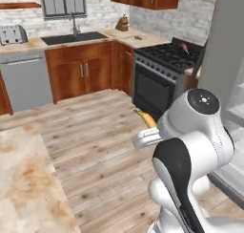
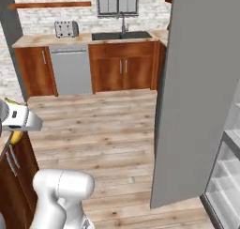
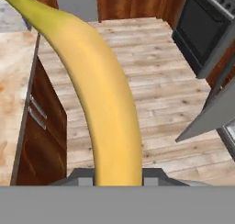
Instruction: Place the cold items (banana and apple) from the fridge in one tupperware on the dining counter. Place the warm items (kebab skewer and hot dog) in the stove area in another tupperware.
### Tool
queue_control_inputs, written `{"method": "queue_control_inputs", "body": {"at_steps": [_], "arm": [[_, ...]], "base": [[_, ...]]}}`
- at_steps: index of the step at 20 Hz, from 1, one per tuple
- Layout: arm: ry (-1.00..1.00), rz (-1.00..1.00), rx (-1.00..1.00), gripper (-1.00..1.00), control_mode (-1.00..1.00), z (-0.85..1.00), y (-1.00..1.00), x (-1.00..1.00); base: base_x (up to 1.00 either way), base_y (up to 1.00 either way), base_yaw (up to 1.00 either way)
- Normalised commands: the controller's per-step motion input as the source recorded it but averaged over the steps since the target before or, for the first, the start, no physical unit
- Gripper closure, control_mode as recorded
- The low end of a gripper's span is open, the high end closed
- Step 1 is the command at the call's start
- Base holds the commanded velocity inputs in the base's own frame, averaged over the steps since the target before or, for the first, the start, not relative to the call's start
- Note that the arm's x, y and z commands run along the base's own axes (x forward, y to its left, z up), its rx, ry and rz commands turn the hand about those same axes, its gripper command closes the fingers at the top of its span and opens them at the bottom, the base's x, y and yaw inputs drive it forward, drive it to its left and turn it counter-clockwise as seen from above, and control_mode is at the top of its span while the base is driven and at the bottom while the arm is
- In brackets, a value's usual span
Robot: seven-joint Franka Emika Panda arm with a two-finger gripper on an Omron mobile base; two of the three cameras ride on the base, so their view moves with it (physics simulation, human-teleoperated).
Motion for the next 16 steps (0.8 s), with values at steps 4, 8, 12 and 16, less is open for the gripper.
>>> {"method": "queue_control_inputs", "body": {"at_steps": [4,8,12,16], "arm": [[0.00,0.00,0.00,1.00,1.00,0.00,0.00,0.00],[0.00,0.00,0.00,1.00,1.00,0.00,0.00,0.00],[0.00,0.00,0.00,1.00,1.00,0.00,0.00,0.00],[0.00,0.00,0.00,1.00,1.00,0.00,0.00,0.00]], "base": [[-0.66,-0.21,0.77],[-0.60,-0.32,0.74],[-0.61,-0.31,0.66],[-0.76,-0.02,0.51]]}}
